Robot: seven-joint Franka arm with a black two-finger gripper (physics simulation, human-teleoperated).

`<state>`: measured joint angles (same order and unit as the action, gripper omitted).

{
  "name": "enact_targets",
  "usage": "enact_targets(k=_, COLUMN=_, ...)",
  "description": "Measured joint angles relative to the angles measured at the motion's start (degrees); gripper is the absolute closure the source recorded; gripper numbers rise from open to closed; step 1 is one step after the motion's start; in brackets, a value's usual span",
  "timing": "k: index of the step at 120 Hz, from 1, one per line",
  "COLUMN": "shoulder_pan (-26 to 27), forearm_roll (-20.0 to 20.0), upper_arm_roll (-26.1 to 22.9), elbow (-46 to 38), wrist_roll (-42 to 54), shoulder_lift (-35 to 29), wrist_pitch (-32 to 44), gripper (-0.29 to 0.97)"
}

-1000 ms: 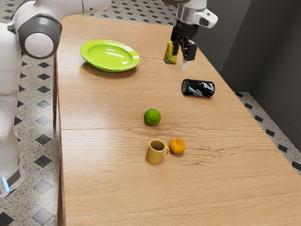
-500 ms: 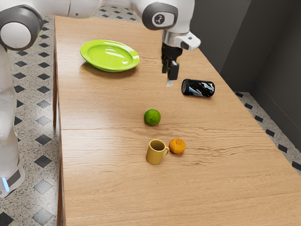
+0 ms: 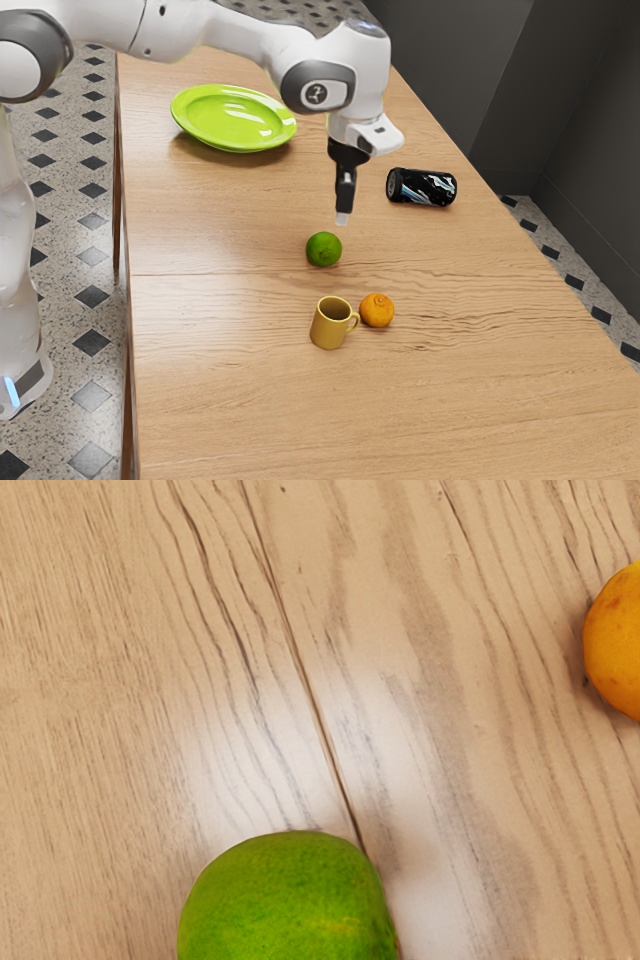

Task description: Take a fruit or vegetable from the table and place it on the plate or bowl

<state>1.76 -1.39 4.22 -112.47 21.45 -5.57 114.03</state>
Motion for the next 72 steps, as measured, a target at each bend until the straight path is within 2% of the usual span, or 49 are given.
enact_targets(k=26, shoulder_pan=-0.2, forearm_roll=0.0, upper_arm_roll=-0.2, elbow=-3.7, wrist_roll=2.4, shoulder_lift=-0.1, wrist_pitch=0.8, gripper=0.00)
enact_targets(k=62, shoulder_pan=-0.2, forearm_roll=0.0, upper_arm_roll=-0.3, elbow=-4.0, wrist_roll=4.5, shoulder_lift=-0.8, wrist_pitch=-4.0, gripper=0.00)
enact_targets(k=72, shoulder_pan=-0.2, forearm_roll=2.9, upper_arm_roll=-0.3, elbow=-3.7, wrist_roll=4.2, shoulder_lift=-0.7, wrist_pitch=-4.4, gripper=0.00)
